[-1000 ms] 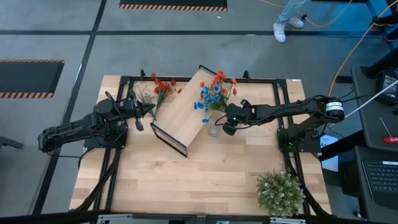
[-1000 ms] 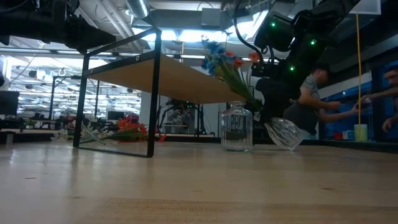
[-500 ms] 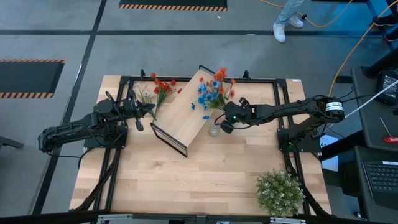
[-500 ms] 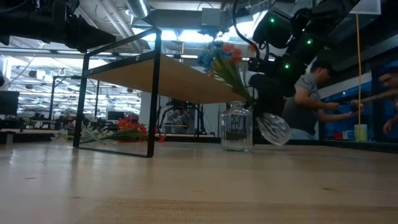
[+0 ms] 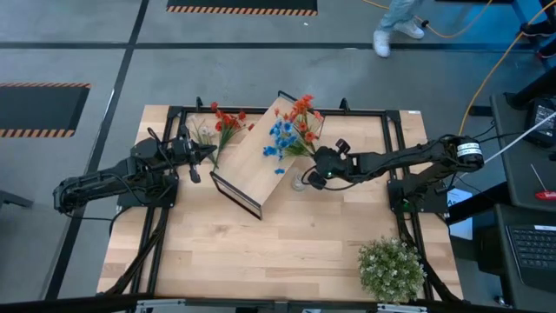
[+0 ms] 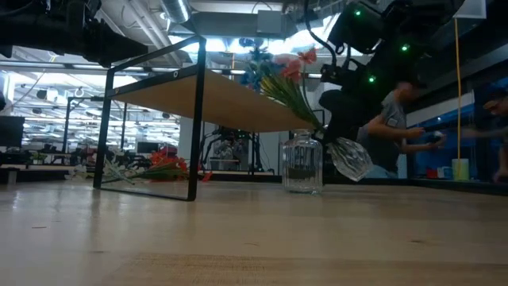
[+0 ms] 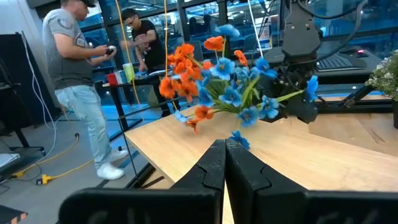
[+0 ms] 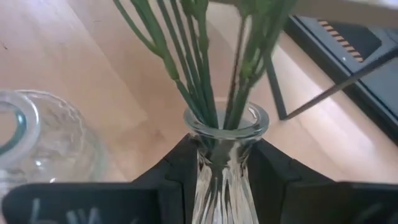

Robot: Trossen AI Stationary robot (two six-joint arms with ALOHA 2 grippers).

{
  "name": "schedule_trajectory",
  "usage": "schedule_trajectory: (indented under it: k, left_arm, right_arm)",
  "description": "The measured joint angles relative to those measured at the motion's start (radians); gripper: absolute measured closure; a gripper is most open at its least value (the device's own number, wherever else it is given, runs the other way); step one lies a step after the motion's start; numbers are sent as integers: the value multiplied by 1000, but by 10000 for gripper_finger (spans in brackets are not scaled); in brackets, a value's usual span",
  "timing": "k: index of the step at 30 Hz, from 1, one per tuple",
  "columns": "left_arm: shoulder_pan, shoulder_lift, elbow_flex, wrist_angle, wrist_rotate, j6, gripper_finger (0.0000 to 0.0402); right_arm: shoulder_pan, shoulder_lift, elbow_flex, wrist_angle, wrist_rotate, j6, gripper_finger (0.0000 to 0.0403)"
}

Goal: Pick and place flowers into a vace then onto a shelf
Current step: Adjust the right transparent vase

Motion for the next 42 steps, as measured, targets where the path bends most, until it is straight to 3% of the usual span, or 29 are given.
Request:
schedule_trajectory:
  k: [12, 17, 29, 35, 42]
  left_arm:
    - [0, 0, 0, 0, 0, -8, 398]
    - [0, 0, 0, 0, 0, -8, 398]
    - [0, 0, 0, 0, 0, -9, 398]
    - [0, 0, 0, 0, 0, -9, 398]
    - [0, 0, 0, 0, 0, -9, 398]
  right_arm:
    - [5, -193, -179, 158, -35, 20, 298]
    - [5, -188, -216, 198, -44, 37, 298]
    - [5, -182, -376, 553, -16, 1, 298]
    - [5, -182, -460, 794, 19, -96, 298]
    - [10, -177, -531, 937, 47, -151, 298]
